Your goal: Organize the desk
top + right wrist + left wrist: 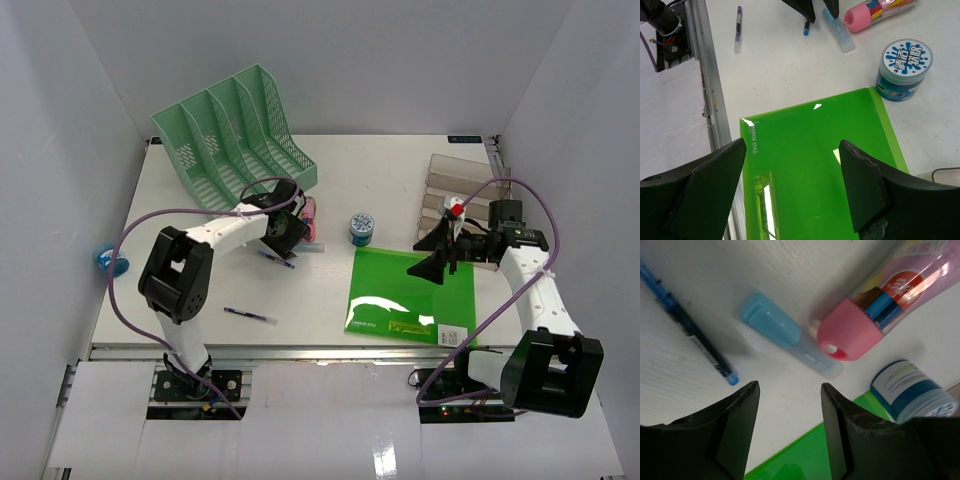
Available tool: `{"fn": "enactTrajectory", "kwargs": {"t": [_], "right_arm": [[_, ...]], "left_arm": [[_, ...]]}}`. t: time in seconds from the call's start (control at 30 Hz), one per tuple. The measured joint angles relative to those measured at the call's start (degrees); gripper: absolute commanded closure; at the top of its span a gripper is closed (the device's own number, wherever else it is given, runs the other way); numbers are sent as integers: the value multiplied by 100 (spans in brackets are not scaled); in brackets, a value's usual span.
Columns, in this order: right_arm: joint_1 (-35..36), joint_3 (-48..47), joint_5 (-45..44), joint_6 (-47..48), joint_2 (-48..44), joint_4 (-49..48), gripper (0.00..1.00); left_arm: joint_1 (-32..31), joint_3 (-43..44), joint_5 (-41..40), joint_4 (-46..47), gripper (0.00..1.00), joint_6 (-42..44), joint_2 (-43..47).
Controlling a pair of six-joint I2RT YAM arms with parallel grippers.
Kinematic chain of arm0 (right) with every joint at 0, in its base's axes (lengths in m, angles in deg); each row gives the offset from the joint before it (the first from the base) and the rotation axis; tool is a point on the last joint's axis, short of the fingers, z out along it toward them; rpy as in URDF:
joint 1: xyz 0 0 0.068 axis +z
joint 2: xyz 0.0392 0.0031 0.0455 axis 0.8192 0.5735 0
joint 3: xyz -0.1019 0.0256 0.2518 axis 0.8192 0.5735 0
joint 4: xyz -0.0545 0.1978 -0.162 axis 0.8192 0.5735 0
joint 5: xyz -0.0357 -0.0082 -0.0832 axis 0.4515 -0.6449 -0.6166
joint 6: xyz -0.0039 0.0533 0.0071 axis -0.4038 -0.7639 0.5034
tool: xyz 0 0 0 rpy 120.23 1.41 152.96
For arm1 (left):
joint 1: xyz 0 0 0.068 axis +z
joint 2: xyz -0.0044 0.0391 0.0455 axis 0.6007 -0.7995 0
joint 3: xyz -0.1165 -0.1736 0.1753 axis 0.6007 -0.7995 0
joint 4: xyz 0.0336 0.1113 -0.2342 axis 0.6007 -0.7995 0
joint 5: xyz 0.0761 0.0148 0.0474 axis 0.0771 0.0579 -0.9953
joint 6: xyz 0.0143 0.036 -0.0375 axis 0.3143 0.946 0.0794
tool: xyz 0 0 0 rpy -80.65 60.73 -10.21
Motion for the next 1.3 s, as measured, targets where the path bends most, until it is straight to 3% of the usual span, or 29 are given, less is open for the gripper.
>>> {"fn": "enactTrajectory", "kwargs": {"t": [0.17, 0.4, 0.77, 1.3], "right_arm": [[-232, 59, 75, 151, -48, 131, 18], [-481, 43, 297, 714, 107, 724, 18], [-765, -188, 587, 2317, 681, 2284, 18], [-804, -188, 677, 2799, 638, 2651, 18]], "left_arm": [[0, 644, -131, -406, 36, -327, -526], [4, 699, -306, -821, 37, -509, -724], [83, 1083, -413, -1050, 37, -549, -1050], [263, 1553, -418, -1382, 37, -503, -1435]]}}
